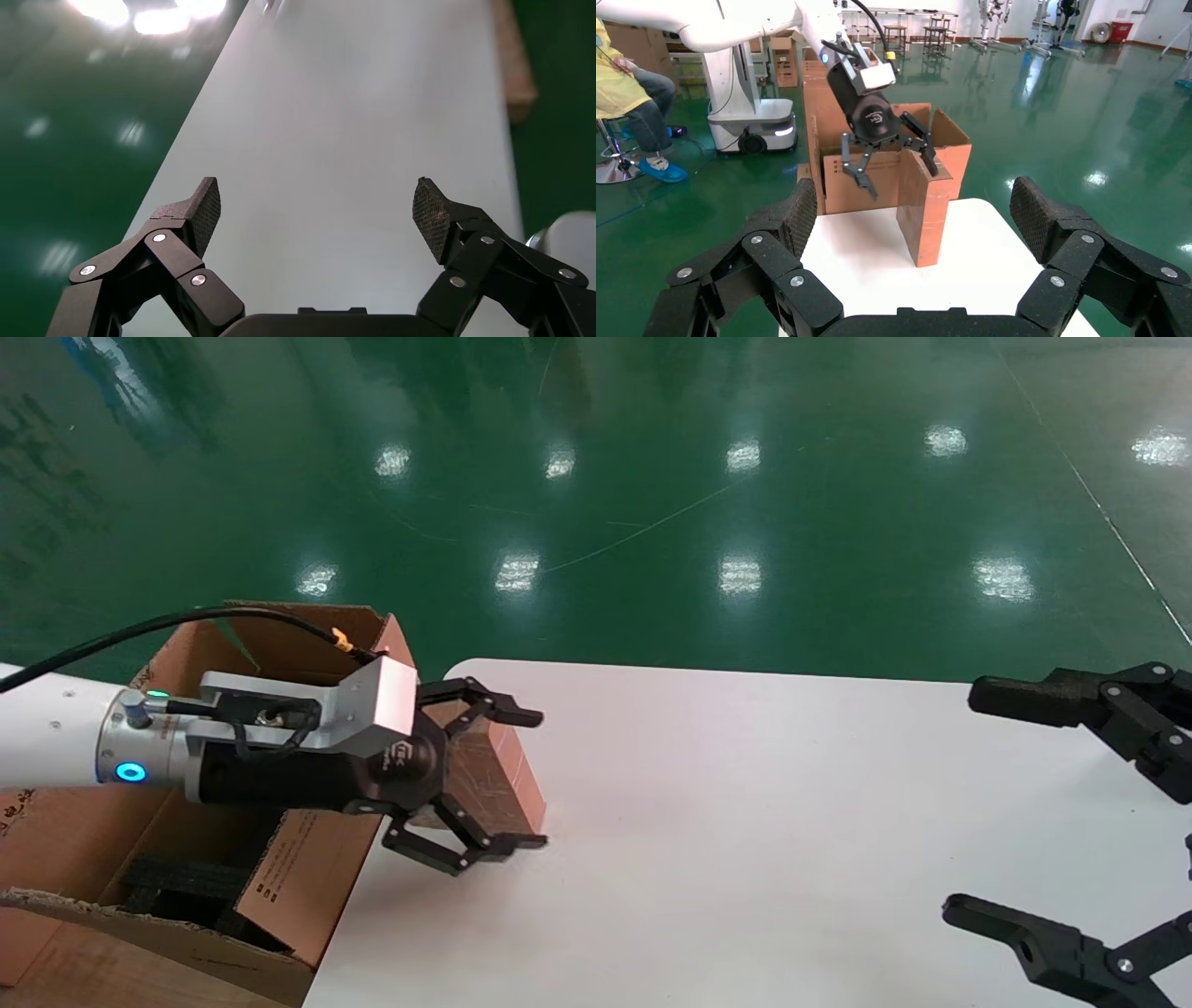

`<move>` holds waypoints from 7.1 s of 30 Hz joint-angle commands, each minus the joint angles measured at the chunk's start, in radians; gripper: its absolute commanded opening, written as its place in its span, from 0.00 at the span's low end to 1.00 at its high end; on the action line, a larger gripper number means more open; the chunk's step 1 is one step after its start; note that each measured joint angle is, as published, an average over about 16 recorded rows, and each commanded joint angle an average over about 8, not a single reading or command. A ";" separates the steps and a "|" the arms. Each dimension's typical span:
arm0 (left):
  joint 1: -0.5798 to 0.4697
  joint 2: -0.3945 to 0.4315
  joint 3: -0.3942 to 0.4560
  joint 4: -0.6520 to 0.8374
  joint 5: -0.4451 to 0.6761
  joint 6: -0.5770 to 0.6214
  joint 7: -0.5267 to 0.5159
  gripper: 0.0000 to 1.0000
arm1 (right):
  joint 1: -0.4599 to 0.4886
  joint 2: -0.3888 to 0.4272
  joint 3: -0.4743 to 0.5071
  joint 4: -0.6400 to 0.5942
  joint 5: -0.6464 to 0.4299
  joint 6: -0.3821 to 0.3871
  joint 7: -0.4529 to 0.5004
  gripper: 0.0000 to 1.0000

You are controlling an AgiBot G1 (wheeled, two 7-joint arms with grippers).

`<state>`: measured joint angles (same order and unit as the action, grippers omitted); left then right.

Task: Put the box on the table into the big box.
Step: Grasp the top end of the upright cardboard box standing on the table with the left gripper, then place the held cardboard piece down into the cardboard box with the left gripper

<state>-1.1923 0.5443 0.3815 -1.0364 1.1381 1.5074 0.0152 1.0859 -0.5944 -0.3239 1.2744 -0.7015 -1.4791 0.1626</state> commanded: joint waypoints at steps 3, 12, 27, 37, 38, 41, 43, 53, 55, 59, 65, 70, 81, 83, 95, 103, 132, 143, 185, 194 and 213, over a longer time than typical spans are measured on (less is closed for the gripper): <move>-0.051 -0.007 0.017 0.094 0.084 0.000 0.066 1.00 | 0.000 0.000 0.000 0.000 0.000 0.000 0.000 1.00; -0.190 0.021 0.056 0.314 0.233 -0.016 0.216 1.00 | 0.000 0.000 0.000 0.000 0.000 0.000 0.000 1.00; -0.259 0.084 0.101 0.548 0.338 -0.059 0.377 1.00 | 0.000 0.000 -0.001 0.000 0.001 0.000 0.000 1.00; -0.292 0.093 0.105 0.611 0.342 -0.032 0.413 0.01 | 0.000 0.000 -0.001 0.000 0.001 0.000 -0.001 0.00; -0.294 0.093 0.105 0.615 0.343 -0.031 0.415 0.00 | 0.000 0.000 -0.001 0.000 0.001 0.000 -0.001 0.00; -0.302 0.094 0.106 0.626 0.344 -0.028 0.421 0.00 | 0.000 0.000 -0.001 0.000 0.001 0.000 -0.001 0.00; -0.306 0.095 0.107 0.633 0.346 -0.027 0.425 0.00 | 0.000 0.000 -0.001 0.000 0.001 0.001 -0.001 0.00; -0.329 0.098 0.107 0.671 0.349 -0.022 0.441 0.00 | 0.000 0.001 -0.001 0.000 0.001 0.001 -0.001 0.00; -0.333 0.098 0.106 0.682 0.347 -0.019 0.444 0.00 | 0.000 0.001 -0.002 0.000 0.001 0.001 -0.001 0.00; -0.340 0.098 0.103 0.707 0.342 -0.013 0.450 0.00 | 0.000 0.001 -0.002 0.000 0.001 0.001 -0.001 0.00; -0.359 0.098 0.103 0.728 0.343 -0.003 0.461 0.00 | 0.000 0.001 -0.002 0.000 0.001 0.001 -0.001 0.00; -0.397 0.097 0.083 0.750 0.303 0.042 0.424 0.00 | 0.000 0.001 -0.002 0.000 0.001 0.001 -0.001 0.00; -0.535 0.049 0.064 0.719 0.192 0.078 0.212 0.00 | 0.001 0.001 -0.002 0.000 0.002 0.001 -0.001 0.00; -0.560 0.027 0.069 0.713 0.187 0.071 0.166 0.00 | 0.001 0.001 -0.002 0.000 0.002 0.001 -0.001 0.00; -0.626 -0.157 0.093 0.744 0.249 -0.011 0.032 0.00 | 0.001 0.001 -0.003 0.000 0.002 0.001 -0.001 0.00; -0.632 -0.256 0.106 0.743 0.286 -0.013 0.007 0.00 | 0.001 0.001 -0.003 0.000 0.002 0.001 -0.001 0.00; -0.370 -0.258 0.119 0.857 0.270 -0.109 -0.051 0.00 | 0.001 0.001 -0.004 0.000 0.002 0.001 -0.002 1.00; -0.309 -0.269 0.113 0.787 0.248 -0.117 -0.105 0.00 | 0.001 0.002 -0.004 0.000 0.003 0.002 -0.002 1.00; 0.125 -0.346 0.083 0.418 0.099 -0.578 -0.427 0.00 | 0.001 0.002 -0.005 0.000 0.003 0.002 -0.002 1.00; 0.267 -0.364 0.095 0.336 0.032 -0.689 -0.511 0.00 | 0.001 0.002 -0.005 0.000 0.004 0.002 -0.003 1.00; 0.601 -0.431 0.151 0.075 -0.077 -1.182 -0.701 0.00 | 0.001 0.002 -0.006 0.000 0.004 0.002 -0.003 1.00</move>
<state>-0.5977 0.1149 0.5331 -0.9573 1.0629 0.3294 -0.6814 1.0873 -0.5922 -0.3296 1.2744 -0.6976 -1.4767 0.1598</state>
